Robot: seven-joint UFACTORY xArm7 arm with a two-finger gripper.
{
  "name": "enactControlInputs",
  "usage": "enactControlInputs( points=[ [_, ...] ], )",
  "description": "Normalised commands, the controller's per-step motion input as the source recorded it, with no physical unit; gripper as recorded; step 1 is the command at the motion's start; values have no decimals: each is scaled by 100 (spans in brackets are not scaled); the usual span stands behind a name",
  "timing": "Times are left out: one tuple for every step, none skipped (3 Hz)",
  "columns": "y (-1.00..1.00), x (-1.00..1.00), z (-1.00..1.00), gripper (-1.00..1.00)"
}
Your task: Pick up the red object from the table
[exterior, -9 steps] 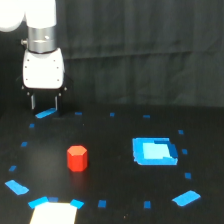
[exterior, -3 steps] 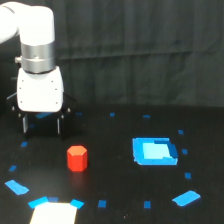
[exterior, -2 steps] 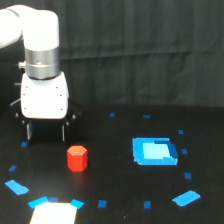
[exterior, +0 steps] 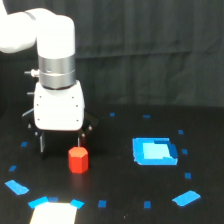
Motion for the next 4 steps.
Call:
enactControlInputs(
  points=[
    [-76, 32, 16, 58],
    [-91, 14, 17, 100],
    [-100, 43, 11, 100],
    [9, -3, -5, -100]
  ],
)
